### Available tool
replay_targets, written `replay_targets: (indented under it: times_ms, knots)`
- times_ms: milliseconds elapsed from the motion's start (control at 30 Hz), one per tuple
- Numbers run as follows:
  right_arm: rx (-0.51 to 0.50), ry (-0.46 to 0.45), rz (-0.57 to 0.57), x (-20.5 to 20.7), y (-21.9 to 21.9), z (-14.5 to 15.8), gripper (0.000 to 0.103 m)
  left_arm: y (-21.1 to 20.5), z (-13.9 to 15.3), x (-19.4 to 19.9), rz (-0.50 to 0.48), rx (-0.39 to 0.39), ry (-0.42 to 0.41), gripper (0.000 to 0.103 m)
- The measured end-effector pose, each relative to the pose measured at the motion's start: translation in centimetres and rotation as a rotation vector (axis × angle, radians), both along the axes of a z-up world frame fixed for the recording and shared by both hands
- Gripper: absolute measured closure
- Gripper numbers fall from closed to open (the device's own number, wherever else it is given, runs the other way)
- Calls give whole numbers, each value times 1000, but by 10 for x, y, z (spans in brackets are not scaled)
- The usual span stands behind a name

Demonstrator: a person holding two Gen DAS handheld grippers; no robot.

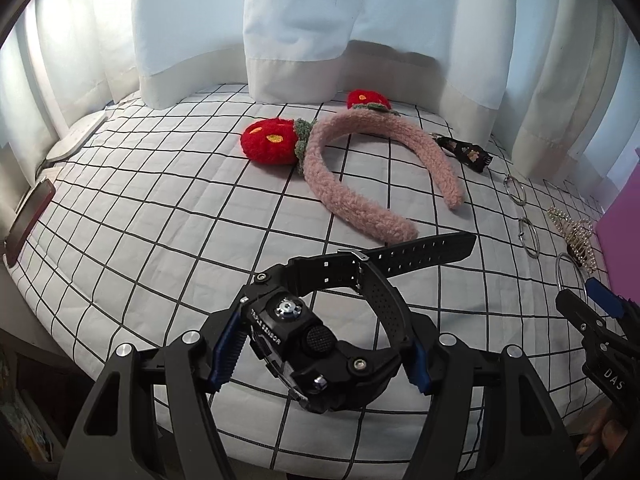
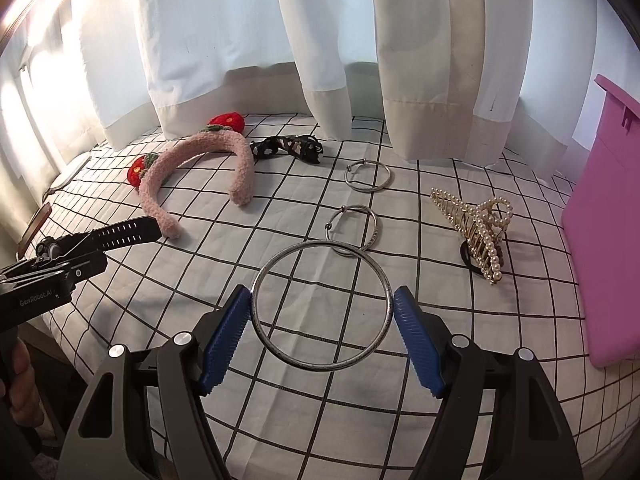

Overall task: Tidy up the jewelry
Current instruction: 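Lift the watch and ring with both tools and carry them over the pink basin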

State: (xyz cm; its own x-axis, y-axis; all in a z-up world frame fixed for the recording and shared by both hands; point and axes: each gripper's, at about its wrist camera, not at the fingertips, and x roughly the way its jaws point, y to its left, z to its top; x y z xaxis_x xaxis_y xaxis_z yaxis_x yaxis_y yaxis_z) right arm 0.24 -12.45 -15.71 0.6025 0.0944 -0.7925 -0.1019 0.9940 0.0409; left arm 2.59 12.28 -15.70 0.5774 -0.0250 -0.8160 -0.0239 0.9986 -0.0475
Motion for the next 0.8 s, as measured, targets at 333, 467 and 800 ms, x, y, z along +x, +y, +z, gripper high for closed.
replay_targets:
  times_ms: [333,467,800]
  knots:
    - [14,-49,-46,-7,-4,43,32,-13,48,1,-83,0,-51,39]
    - [12,-81,-82,-10,-10,65,32,-24,67,2,-132,-3,-77,39]
    - [-24,-178,-239,-32,-49,119,32,-77,100,7,-319,-35,-120,39]
